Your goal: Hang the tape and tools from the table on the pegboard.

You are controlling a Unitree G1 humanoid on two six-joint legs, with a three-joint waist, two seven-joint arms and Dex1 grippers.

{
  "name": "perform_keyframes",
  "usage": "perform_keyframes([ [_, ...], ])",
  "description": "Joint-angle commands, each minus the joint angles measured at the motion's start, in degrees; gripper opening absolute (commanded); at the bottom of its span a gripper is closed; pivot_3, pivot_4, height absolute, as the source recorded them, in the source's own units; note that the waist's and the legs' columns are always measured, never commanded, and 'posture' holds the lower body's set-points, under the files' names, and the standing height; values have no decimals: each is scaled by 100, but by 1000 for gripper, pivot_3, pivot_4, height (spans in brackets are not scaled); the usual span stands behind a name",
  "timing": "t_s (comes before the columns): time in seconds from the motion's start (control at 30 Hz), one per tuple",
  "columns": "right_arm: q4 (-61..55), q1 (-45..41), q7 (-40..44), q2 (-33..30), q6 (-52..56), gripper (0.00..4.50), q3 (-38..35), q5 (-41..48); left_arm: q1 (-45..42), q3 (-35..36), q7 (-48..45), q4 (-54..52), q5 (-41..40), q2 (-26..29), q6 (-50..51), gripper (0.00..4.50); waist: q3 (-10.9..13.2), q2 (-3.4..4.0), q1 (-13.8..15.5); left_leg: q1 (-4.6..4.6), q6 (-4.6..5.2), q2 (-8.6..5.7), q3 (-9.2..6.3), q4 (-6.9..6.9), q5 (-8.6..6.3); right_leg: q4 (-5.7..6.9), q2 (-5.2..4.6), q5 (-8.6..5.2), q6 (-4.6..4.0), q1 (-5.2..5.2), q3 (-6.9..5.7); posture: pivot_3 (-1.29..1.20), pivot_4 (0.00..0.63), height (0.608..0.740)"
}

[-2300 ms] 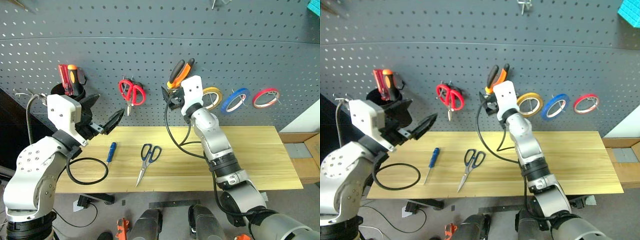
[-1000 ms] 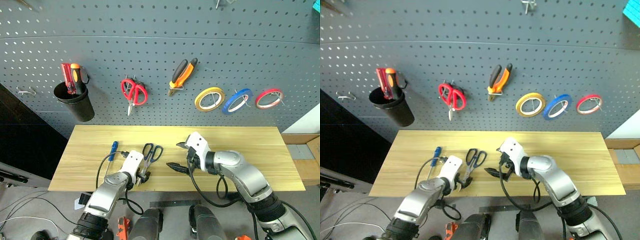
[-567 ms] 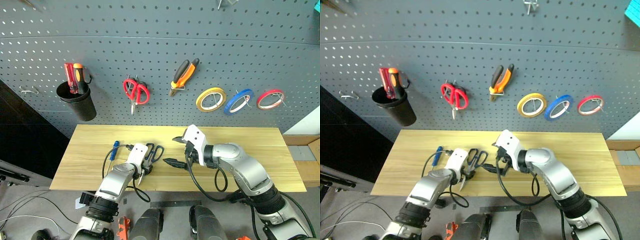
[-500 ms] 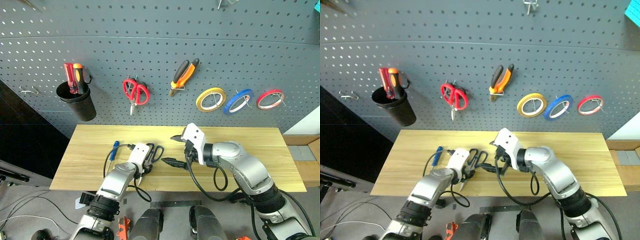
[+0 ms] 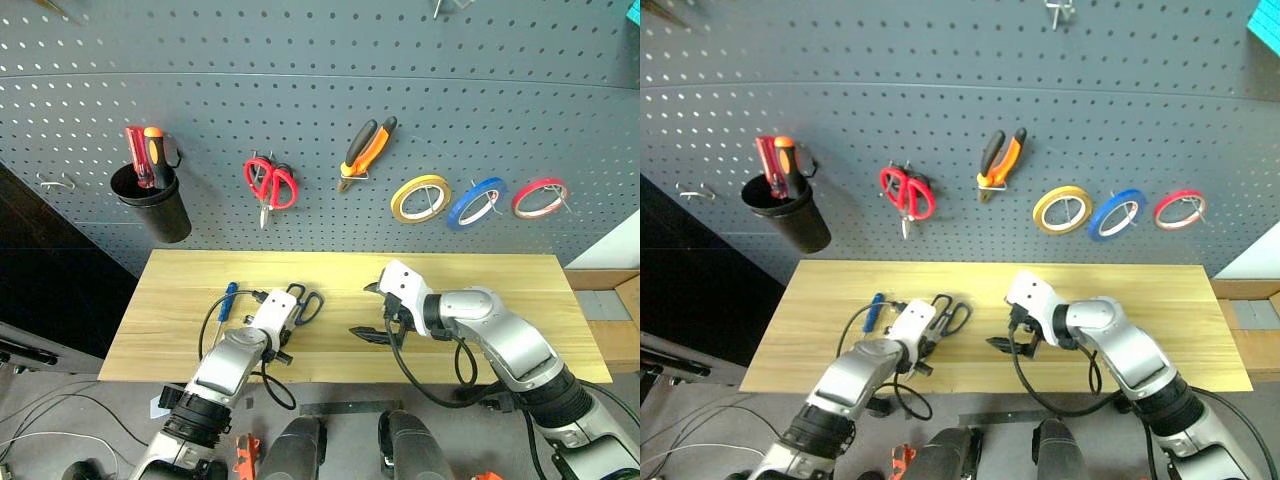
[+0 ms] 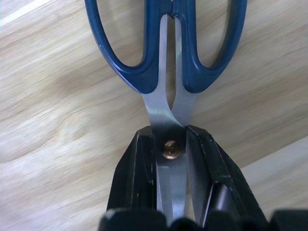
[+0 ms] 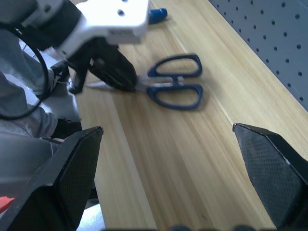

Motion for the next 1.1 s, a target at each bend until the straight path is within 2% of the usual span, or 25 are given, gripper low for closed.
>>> perform_keyframes([
  [0.03, -93, -54, 226, -59, -211, 4500, -198, 138, 387, 211, -318, -828, -31, 427, -567, 556, 0, -2, -9, -1, -2, 1, 1, 0, 0, 0, 1, 0, 0, -3, 2, 59, 206, 740],
  [0.13, -21, -221, 667, -98, -372, 4500, -398, 451, 964, 526, -843, -1889, -333, 830, -1470, 556, -1, -3, 16, -18, -5, 0, 1, -2, 2, -1, 1, 1, -2, -22, 3, 64, 172, 740],
  [0.2, 84, -311, 971, -76, -662, 4500, -420, 569, 1361, 752, -958, -2224, -361, 994, -2239, 556, -16, -3, 39, -19, -6, 0, 1, -2, 2, -7, 1, 2, -3, -19, 2, 75, 146, 740],
  [0.37, 655, -629, 1184, 121, -1119, 4500, -618, 652, 1904, 1668, -849, -2729, -668, 709, -3648, 555, -93, -6, 79, -16, -5, 0, 1, 0, 2, -9, 0, 2, -3, -10, -4, 103, 121, 740],
  [0.63, 1087, -1030, 1302, 271, -1111, 4500, -1658, 1431, 1484, 2670, -382, -3270, -1089, 380, -3705, 554, -123, -12, 222, -14, -5, -1, 10, 5, 2, -4, 3, 4, -1, -9, -14, 129, 104, 740],
  [0.8, 1040, -1212, 1284, 325, -1092, 4500, -1832, 1652, 968, 2632, -581, -3078, -1438, 382, -3591, 554, -179, -34, 233, -13, -6, 0, 12, 5, 3, -4, 5, 5, -2, -9, -15, 108, 96, 740],
  [1.1, 915, -1255, 1183, 290, -1098, 4500, -1740, 1600, 587, 2049, -690, -2288, -1081, 338, -3896, 553, -284, -30, 192, -6, -6, 1, 20, 7, 3, 3, 11, 6, -3, -8, -8, 80, 90, 740],
])
